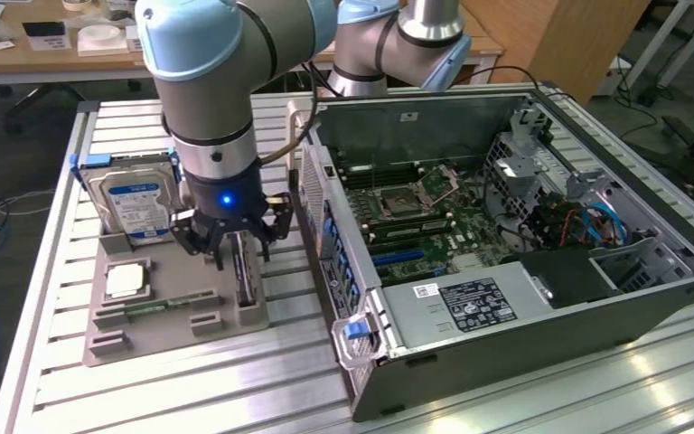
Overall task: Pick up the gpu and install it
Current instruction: 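Pick up the gpu and move the gpu toward the slot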
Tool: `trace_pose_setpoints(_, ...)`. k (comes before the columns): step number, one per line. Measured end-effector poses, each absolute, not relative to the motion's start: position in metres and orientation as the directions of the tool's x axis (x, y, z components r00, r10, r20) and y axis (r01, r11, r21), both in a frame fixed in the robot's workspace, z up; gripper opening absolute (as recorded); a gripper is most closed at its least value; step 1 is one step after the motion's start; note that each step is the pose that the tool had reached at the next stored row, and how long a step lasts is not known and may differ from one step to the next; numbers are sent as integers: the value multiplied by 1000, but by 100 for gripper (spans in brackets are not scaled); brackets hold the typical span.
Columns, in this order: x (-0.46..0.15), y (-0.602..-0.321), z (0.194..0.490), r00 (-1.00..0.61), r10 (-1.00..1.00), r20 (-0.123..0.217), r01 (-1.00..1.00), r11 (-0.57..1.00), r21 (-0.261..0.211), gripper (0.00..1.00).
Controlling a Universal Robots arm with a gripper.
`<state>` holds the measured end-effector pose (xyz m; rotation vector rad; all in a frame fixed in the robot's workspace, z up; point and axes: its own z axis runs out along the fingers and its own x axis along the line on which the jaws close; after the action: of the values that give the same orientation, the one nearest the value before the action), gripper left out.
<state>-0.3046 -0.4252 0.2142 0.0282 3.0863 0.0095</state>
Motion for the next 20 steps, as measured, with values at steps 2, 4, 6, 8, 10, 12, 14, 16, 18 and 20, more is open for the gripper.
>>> trace_pose_setpoints(2,-305,-425,214,-998,18,-55,18,1000,7,65)
trace_pose_setpoints(4,-305,-425,214,-998,18,-55,18,1000,7,65)
trace_pose_setpoints(6,-305,-425,214,-998,18,-55,18,1000,7,64)
trace_pose_setpoints(8,-305,-425,214,-998,18,-55,18,1000,7,56)
trace_pose_setpoints(10,-305,-425,214,-998,18,-55,18,1000,7,56)
trace_pose_setpoints(12,-305,-424,213,-998,19,-55,18,1000,7,56)
trace_pose_setpoints(14,-305,-423,214,-998,19,-55,18,1000,7,55)
trace_pose_setpoints(16,-305,-423,214,-998,18,-55,18,1000,7,49)
trace_pose_setpoints(18,-305,-423,215,-998,19,-55,18,1000,7,42)
trace_pose_setpoints(20,-305,-423,216,-998,18,-55,18,1000,9,42)
